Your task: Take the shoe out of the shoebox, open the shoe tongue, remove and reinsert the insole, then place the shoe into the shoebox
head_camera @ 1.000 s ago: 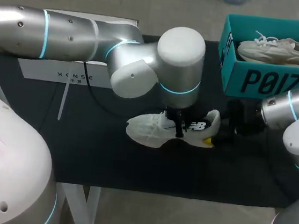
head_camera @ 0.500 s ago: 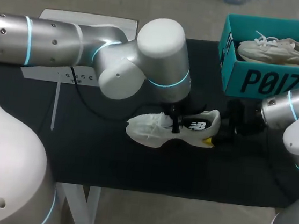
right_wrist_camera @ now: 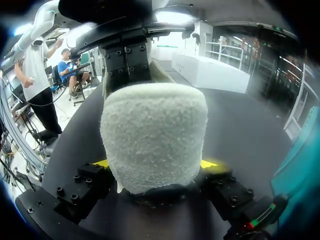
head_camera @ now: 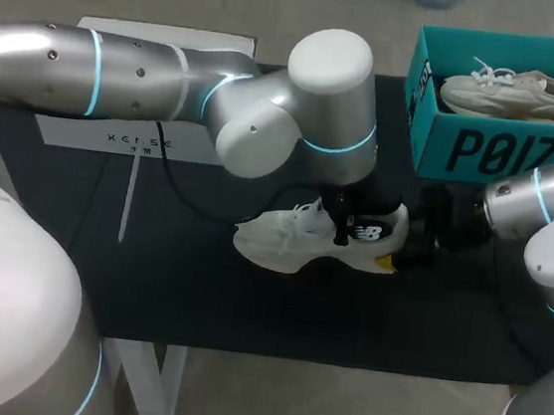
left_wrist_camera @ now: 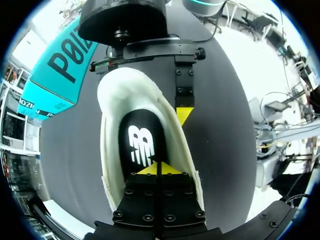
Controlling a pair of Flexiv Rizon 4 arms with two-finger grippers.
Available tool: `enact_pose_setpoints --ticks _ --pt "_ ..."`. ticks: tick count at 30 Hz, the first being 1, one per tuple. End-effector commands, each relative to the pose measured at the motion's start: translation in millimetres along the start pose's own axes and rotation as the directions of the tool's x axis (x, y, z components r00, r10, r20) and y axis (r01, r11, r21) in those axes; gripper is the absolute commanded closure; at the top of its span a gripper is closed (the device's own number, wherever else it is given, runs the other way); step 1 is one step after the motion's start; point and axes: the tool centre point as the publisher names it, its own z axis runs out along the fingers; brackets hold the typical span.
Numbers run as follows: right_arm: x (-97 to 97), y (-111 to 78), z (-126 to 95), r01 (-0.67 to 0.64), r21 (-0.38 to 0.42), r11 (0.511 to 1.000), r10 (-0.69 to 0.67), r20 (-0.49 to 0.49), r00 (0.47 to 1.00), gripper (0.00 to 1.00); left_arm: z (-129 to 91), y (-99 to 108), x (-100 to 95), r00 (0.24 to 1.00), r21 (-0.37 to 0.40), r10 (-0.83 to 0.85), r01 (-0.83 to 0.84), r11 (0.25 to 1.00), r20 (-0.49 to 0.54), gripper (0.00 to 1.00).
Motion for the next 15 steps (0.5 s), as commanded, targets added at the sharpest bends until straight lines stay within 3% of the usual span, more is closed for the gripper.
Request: enact_pose_setpoints --ticks 1,15 --pt "-2.9 -2.1 5 -0.001 0.004 1.000 0.001 0.001 1.000 1.00 14 -9 -0.9 1.000 -0.036 0.003 -0.004 0.999 -0.022 1.00" --pt "-2.9 -2.1 5 -0.001 0.004 1.000 0.001 0.001 1.000 1.00 24 1 22.0 0.991 -0.088 -0.002 -0.009 0.996 -0.131 1.00"
